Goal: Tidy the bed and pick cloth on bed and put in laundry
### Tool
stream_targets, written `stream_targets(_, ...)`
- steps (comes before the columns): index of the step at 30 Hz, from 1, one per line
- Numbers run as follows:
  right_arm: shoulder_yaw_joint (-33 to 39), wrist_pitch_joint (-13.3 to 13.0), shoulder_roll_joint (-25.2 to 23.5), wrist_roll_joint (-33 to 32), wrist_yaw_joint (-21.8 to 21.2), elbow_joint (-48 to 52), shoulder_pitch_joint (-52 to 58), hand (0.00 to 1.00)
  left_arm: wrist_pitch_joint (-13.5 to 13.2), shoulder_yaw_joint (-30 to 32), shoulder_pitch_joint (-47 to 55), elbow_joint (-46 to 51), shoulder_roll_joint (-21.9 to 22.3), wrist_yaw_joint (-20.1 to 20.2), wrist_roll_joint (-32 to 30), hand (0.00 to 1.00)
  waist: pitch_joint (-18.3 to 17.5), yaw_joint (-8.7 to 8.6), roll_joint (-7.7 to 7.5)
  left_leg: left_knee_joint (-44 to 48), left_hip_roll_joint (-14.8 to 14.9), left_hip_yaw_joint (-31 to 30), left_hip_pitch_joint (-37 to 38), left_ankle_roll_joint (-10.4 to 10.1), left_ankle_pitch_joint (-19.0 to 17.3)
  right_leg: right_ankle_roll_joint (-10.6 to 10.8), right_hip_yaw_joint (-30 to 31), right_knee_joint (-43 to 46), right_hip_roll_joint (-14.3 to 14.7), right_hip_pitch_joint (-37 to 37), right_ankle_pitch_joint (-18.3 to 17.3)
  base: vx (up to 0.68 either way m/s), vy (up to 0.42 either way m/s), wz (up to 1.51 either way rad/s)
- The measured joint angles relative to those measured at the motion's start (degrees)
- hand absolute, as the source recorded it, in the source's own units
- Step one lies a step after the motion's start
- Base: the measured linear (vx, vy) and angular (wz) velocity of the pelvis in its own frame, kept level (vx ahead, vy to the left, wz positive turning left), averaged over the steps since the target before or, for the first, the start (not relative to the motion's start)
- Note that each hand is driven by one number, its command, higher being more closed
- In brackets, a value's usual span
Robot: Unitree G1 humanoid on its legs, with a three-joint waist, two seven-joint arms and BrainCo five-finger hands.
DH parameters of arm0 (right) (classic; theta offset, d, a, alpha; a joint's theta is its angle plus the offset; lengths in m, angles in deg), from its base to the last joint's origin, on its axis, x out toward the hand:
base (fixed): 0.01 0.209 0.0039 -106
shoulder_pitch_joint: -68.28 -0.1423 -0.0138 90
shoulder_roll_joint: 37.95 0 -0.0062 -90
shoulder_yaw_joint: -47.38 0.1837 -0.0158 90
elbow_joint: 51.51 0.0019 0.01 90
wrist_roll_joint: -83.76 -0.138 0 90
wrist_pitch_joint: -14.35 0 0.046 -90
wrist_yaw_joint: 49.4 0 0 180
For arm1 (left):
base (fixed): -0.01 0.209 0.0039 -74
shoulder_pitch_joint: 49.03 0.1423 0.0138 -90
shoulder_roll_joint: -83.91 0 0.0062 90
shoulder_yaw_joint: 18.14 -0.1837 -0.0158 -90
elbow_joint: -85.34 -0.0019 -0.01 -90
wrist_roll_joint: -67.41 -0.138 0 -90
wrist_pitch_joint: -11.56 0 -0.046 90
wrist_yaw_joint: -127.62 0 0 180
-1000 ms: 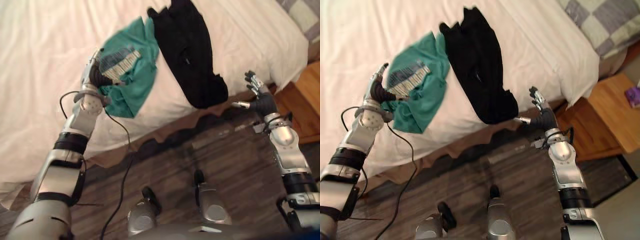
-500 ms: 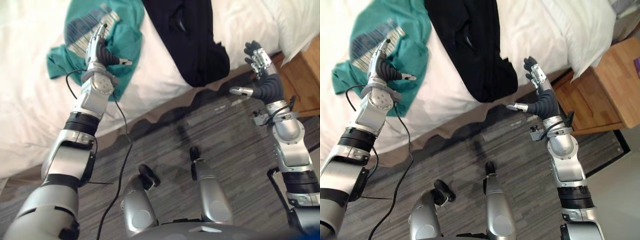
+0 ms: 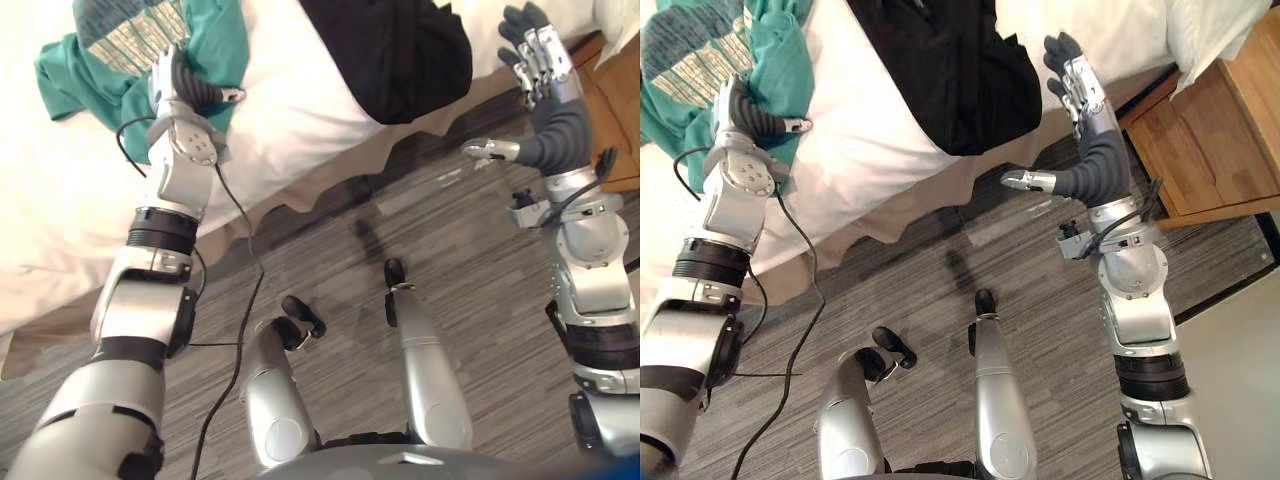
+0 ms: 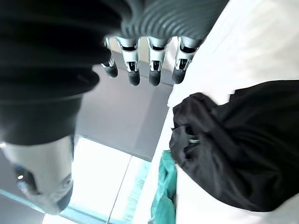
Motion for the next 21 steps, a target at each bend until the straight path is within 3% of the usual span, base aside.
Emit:
stream_targets(3,-0.01,0.3,1.63,3.73,1.75,1.16,-1.06,0.0,-3.14,0.9,1.24,1.52,-0.47,0.0,4.36,1.0,-0.04,0.03,0.07,0.34,-0.07,-1.03,-0.86,0.21,0.19,0.0,-0.85,0.04,-0.26,0.09,0.0,0.03,-0.035,0.14)
stream_targets(5,0.15,1.5,2.79,5.17,3.43,2.07,-1.95,0.0,-7.25,2.91,4.15,4.26,-0.39,0.44,10.23,1.0,-0.08,0.21,0.14,0.4,-0.59,-2.28,-1.54,0.44,0.48,-0.08,-1.95,0.08,-0.65,0.4,-0.13,0.04,-0.018,0.26)
stream_targets(10,0.82,7.42,3.79,10.51,6.31,5.58,-1.36,0.0,-16.28,6.68,18.88,15.16,2.13,8.55,24.98,1.0,-0.1,0.84,0.27,-0.27,-2.24,-6.52,-0.82,0.65,1.04,-0.46,-5.58,0.3,-2.37,4.51,-1.95,0.06,-0.025,0.43)
stream_targets(12,1.99,10.09,4.29,13.1,7.58,5.8,-0.98,0.0,-19.46,6.91,27.08,21.08,4.83,12.74,29.33,1.0,-0.14,3.19,0.33,-0.71,-3.12,-7.81,-0.49,0.73,1.27,-0.58,-7.02,0.44,-3.11,5.82,-2.75,0.04,-0.025,0.35)
stream_targets(15,2.84,13.25,4.33,14.62,9.35,5.65,0.64,0.0,-20.07,6.82,35.71,24.41,6.83,17.39,32.21,1.0,-0.17,4.88,0.37,-1.0,-4.04,-9.75,-1.01,0.74,1.54,-0.55,-8.88,0.77,-4.15,6.73,-3.65,0.04,-0.03,0.39)
stream_targets(19,6.15,16.82,4.6,15.15,12.09,1.39,1.73,0.0,-14.19,6.69,52.36,19.21,10.8,21.3,32.11,1.0,-0.17,7.67,0.3,-0.53,-4.17,-12.86,-3.64,0.72,1.81,-1.17,-12.21,0.8,-4.66,6.99,-4.53,0.07,-0.036,0.35)
stream_targets(21,7.74,17.8,6.13,15.07,13.11,-2.32,1.73,0.0,-12.96,6.84,57.49,16.4,12.03,21.67,31.53,1.0,-0.18,9.66,0.21,-0.58,-4.34,-13.81,-4.06,0.67,1.98,-1.63,-13.61,0.84,-5.03,7.34,-4.86,0.09,-0.031,0.31)
